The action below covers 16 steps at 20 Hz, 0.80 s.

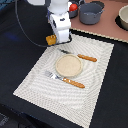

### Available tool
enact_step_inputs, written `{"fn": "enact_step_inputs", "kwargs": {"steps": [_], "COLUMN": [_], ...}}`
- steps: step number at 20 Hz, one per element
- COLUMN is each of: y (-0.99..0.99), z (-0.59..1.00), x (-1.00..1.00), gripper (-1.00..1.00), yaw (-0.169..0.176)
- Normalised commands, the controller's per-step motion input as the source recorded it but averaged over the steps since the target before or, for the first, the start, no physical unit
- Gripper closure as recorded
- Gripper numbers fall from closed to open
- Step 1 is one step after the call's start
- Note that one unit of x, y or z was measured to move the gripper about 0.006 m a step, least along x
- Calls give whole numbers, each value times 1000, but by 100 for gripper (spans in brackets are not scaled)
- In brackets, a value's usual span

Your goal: Interact with the objects in diverse but meaningful ways.

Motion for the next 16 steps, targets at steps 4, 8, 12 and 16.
{"fn": "enact_step_inputs", "kwargs": {"steps": [4,8,12,16], "y": [-129,-252,-440,-545], "z": [1000,874,649,314], "x": [935,960,912,839], "gripper": [100,100,100,100], "yaw": [-9,-12,-36,-31]}}
